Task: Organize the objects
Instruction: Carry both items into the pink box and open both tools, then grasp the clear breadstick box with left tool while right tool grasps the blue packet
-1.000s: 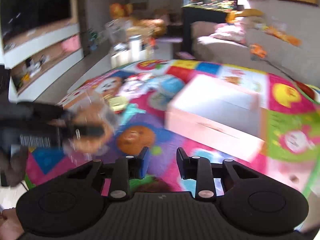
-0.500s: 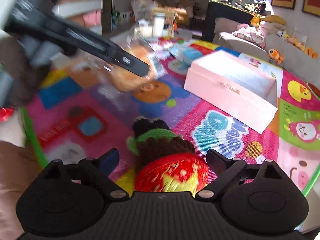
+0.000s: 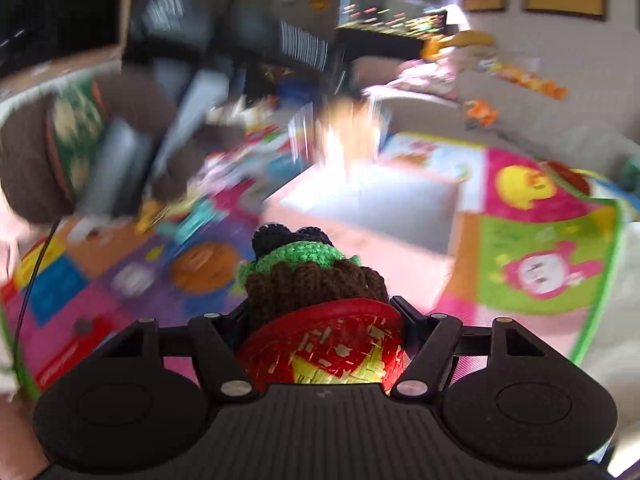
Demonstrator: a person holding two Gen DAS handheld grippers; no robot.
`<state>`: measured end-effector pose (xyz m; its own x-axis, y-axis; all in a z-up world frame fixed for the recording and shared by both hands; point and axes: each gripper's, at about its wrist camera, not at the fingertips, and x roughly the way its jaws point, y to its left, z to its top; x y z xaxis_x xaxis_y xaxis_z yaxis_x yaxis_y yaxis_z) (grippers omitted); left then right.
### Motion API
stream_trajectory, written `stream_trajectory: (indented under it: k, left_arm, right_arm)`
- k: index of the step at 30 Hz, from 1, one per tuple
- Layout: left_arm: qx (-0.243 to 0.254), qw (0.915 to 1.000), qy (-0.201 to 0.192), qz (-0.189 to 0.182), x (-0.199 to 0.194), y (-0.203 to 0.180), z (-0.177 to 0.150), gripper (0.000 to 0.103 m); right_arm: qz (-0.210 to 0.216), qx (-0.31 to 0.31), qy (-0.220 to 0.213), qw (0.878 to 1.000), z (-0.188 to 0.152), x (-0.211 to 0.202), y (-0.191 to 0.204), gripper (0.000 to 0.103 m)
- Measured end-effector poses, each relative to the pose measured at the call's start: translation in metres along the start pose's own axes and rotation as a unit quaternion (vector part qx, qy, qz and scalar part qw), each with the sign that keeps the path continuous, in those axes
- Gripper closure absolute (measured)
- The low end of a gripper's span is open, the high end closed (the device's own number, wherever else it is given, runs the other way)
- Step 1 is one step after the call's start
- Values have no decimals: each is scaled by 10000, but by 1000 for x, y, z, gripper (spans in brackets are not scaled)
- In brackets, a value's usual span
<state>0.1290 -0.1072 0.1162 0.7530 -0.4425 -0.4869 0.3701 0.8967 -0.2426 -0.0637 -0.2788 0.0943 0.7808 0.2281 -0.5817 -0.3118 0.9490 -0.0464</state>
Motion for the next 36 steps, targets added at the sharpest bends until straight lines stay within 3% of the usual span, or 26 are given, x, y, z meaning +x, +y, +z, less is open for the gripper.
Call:
stream_trajectory:
  k: [4,7,10,13,19,24,27,30,32,36]
  left_arm:
    - [-159,9980,-610,-108,-31,23,-12,61]
    - [-280,9966,-769,-37,-66,48,-24,61]
    - [-331,9966,-742,144,-93,68,-43,61]
    - [-273,9977,-498,365,-117,91,-68,61]
    - [-176,9953,-370,882,-158,142,-116,61]
    - [-1131,9861,-476,1118,-161,184,-120,61]
    - [-1337,9791,-734,1348,-157,195,-115,61]
    - [-1444,9798,-521,1278,-137,203,-111,61]
    - [-1272,9848,-238,1160,-119,201,-111,61]
    - [-375,9854,-38,1661,-99,183,-113,61]
  right_arm:
    - [-257,365,-274,9986,25,6,-21,34]
    - [-420,728,-444,9955,50,26,-35,34]
    - [-737,1101,-595,9894,75,63,-43,27]
    - [-874,1301,-398,9868,88,99,-45,23]
    - [-727,1304,-344,9882,83,98,-33,12]
    - [-330,821,-201,9959,86,105,8,8]
    - [12,680,-60,9977,89,112,35,8]
    - [356,605,71,9975,92,121,59,8]
    - [515,547,186,9970,94,130,73,8]
    - [492,281,317,9979,107,152,95,8]
